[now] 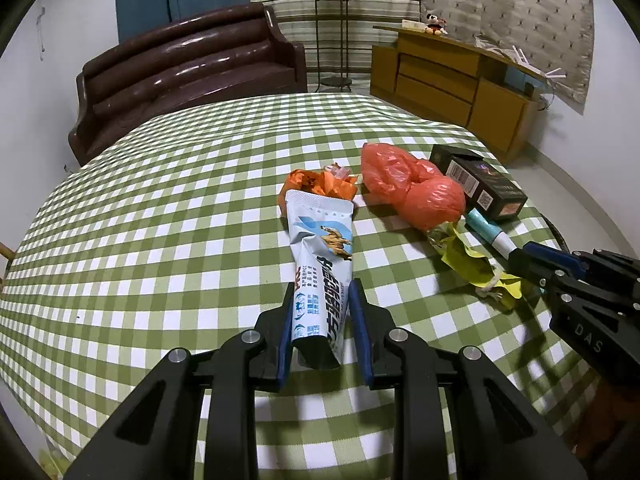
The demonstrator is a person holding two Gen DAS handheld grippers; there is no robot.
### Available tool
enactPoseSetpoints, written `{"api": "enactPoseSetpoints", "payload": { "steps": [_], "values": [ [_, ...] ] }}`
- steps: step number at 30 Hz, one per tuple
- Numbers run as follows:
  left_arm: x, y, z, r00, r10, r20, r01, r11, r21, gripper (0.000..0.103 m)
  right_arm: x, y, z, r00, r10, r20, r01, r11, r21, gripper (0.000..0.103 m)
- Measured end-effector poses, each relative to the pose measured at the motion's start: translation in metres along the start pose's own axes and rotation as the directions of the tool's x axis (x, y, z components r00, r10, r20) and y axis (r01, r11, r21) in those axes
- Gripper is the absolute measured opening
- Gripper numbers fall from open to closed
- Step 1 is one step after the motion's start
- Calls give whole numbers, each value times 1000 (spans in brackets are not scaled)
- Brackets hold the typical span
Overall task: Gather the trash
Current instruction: 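Grasp the teal-capped white tube with the right tool while the left tool holds its tube, then carry both tubes over the black bin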
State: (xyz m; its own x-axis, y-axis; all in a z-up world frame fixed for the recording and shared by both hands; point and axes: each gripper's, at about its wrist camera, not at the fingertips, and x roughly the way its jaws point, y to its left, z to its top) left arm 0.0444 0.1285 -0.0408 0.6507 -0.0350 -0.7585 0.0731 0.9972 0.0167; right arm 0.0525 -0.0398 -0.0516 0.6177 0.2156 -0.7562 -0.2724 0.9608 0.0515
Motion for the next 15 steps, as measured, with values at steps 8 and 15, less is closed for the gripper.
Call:
{"api": "enactPoseSetpoints", "payload": {
  "steps": [8,15],
  "values": [
    [-11,-4,-6,1000,-11,16,11,1000,11,26,-15,6,0,999,11,31,-11,1000,-20,10],
    [-18,-2,-8,999,-17,29,17,1000,13,26,-16,4,-1,999,2,33,-2,1000,-7,11]
  ]
}}
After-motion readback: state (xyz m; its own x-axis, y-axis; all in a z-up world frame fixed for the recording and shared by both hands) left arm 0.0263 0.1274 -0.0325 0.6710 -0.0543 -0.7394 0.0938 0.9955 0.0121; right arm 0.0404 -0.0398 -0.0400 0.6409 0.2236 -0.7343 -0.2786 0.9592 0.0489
